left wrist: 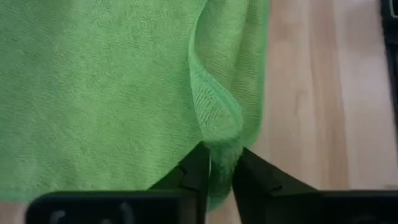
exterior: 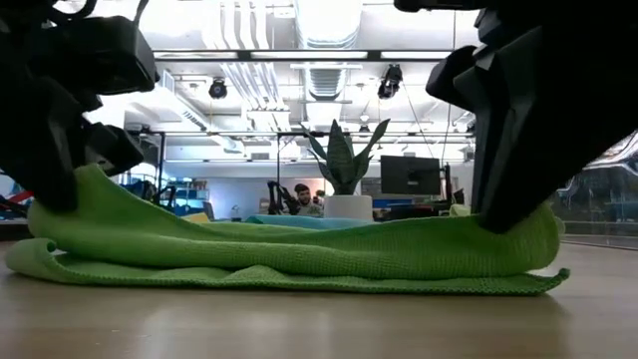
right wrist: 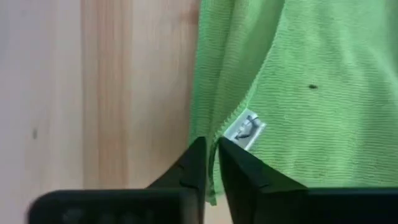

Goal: Fold microfiber towels
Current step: Fold the green towel on the table

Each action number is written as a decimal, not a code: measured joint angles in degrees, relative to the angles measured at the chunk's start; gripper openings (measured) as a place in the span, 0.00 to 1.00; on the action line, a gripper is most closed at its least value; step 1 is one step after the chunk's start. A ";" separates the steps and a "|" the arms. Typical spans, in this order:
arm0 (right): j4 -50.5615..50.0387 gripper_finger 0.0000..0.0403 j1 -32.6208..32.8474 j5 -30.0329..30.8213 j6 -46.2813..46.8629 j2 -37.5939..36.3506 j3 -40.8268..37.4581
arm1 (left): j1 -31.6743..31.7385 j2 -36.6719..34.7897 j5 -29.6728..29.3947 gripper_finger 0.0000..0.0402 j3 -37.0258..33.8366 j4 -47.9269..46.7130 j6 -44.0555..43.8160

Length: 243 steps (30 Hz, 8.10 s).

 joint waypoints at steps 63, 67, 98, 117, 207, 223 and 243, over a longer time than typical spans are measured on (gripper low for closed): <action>-11.78 0.02 -27.74 21.73 -27.39 -15.38 -4.56 | 24.50 -35.40 -41.85 0.00 -0.97 -15.28 31.39; -11.76 0.02 -28.54 27.67 -26.94 -16.50 -4.55 | 26.30 -35.06 -44.53 0.00 -0.99 -15.38 32.05; 6.65 0.02 -27.90 17.97 -33.57 -34.98 -26.82 | 30.32 -34.03 -32.61 0.00 -1.12 -14.24 40.59; 17.98 0.02 -22.82 -1.39 -25.20 -29.37 -28.62 | 28.70 -35.79 -14.97 0.00 -1.38 -26.10 40.52; 26.21 0.02 -15.43 -13.97 -27.25 -7.21 -19.80 | 27.82 -16.30 19.71 0.00 -6.59 -23.85 35.88; 19.45 0.20 -15.43 -8.34 -26.72 -9.19 -16.94 | 27.85 -8.39 13.03 0.14 -4.74 -28.96 28.50; 27.86 0.29 -18.01 -1.48 -25.29 -0.37 -14.56 | 27.82 -14.20 17.58 0.44 0.11 -32.92 23.90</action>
